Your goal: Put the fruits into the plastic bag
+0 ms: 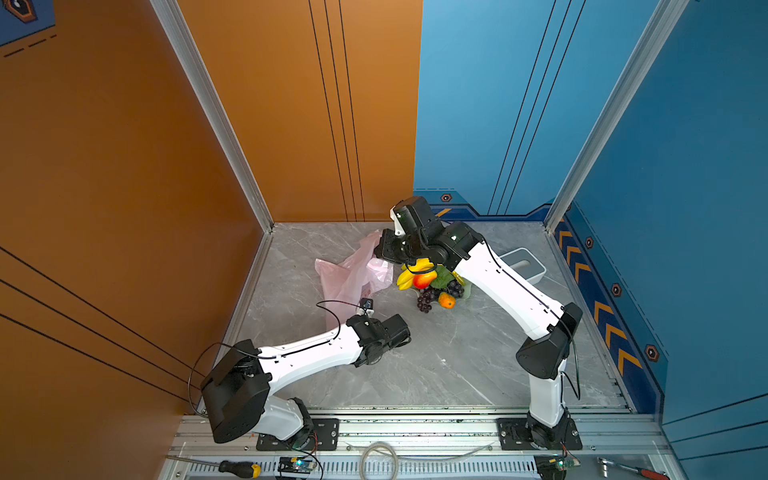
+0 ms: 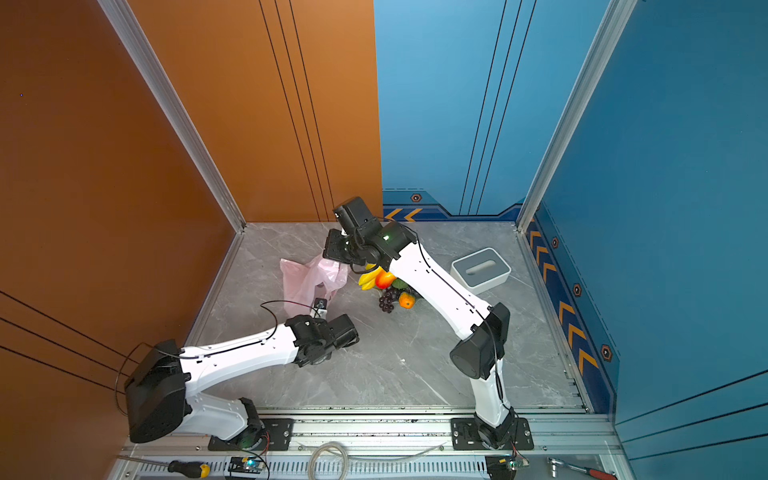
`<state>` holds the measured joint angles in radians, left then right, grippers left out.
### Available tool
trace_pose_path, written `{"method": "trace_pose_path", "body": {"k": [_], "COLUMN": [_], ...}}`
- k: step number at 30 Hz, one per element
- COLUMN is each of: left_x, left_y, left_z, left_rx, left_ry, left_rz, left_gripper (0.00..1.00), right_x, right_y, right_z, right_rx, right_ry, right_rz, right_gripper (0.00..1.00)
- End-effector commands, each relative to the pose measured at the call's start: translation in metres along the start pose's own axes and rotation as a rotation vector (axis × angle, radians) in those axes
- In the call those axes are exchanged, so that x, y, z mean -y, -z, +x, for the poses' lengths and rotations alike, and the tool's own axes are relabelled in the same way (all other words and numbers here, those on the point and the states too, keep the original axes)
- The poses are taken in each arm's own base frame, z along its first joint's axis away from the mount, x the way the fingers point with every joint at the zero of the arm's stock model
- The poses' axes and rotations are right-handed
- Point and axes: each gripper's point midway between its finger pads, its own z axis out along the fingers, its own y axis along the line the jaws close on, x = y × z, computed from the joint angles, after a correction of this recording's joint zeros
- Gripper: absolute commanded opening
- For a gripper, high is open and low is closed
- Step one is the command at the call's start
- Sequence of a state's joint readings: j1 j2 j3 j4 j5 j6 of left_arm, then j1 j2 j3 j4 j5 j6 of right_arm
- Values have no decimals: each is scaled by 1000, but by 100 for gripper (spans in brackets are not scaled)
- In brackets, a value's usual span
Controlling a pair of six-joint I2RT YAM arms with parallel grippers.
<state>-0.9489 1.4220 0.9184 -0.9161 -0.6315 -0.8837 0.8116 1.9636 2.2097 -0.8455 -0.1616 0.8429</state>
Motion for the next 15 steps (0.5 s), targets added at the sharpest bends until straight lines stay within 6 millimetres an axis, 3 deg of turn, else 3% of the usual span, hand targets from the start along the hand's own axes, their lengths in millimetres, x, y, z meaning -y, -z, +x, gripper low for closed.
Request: {"method": "trace_pose_path", "body": {"k": [1, 5, 9, 12, 15], "left_x": [-2, -9, -38, -56, -70], "left_y": [6, 25, 50, 64, 75], "left_z": [-13, -15, -16, -17, -20], "left_rx": [36, 23, 8, -27, -64], "left_ry": [14, 62, 156, 256, 340], "left_rz": [23, 143, 245, 365, 454], "left_gripper": [0, 0, 0, 0, 0], "right_x": [5, 34, 69, 83, 82], "right_y": [9, 12, 20, 33, 44], "right_z": [5, 5, 0, -10, -17], "right_rx": [-24, -38, -41, -16, 7], "right_ry": [16, 80, 130, 127, 152], "right_rz": [32, 139, 248, 275, 269], "right_gripper": [0, 0, 0, 0, 0]}}
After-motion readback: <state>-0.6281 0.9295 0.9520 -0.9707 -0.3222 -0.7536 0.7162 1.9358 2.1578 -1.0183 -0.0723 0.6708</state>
